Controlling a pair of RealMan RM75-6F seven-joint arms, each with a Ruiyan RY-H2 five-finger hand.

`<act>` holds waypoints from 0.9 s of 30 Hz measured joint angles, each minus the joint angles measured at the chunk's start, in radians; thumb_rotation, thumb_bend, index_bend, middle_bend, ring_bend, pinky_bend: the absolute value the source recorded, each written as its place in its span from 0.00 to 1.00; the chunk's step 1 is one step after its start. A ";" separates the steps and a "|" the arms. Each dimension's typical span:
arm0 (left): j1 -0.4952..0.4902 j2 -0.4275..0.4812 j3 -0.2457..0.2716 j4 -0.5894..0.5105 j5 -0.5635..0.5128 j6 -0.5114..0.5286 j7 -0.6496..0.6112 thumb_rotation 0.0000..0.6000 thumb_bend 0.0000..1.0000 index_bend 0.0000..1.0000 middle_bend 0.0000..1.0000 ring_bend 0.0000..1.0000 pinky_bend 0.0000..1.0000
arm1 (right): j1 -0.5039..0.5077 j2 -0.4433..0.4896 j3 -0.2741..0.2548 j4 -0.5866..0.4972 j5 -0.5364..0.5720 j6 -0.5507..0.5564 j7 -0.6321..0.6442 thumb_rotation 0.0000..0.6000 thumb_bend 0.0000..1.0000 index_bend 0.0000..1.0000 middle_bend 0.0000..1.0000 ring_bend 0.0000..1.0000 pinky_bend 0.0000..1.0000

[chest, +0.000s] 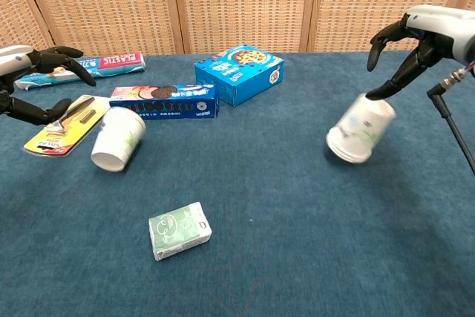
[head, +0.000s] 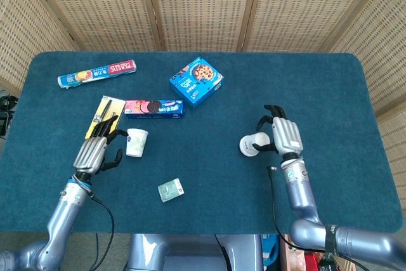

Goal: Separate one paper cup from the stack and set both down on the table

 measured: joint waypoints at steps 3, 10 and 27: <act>0.007 0.021 0.008 -0.016 0.003 0.014 0.016 1.00 0.40 0.15 0.00 0.00 0.00 | -0.013 0.006 -0.012 -0.014 -0.018 0.008 -0.020 1.00 0.28 0.45 0.09 0.00 0.20; 0.048 0.078 0.044 -0.063 0.048 0.075 0.039 1.00 0.36 0.02 0.00 0.00 0.00 | -0.046 0.025 -0.064 -0.037 -0.134 0.051 -0.056 1.00 0.27 0.33 0.00 0.00 0.17; 0.233 0.210 0.216 -0.099 0.291 0.301 0.115 1.00 0.09 0.00 0.00 0.00 0.00 | -0.298 0.079 -0.317 0.027 -0.653 0.316 -0.069 1.00 0.12 0.06 0.00 0.00 0.00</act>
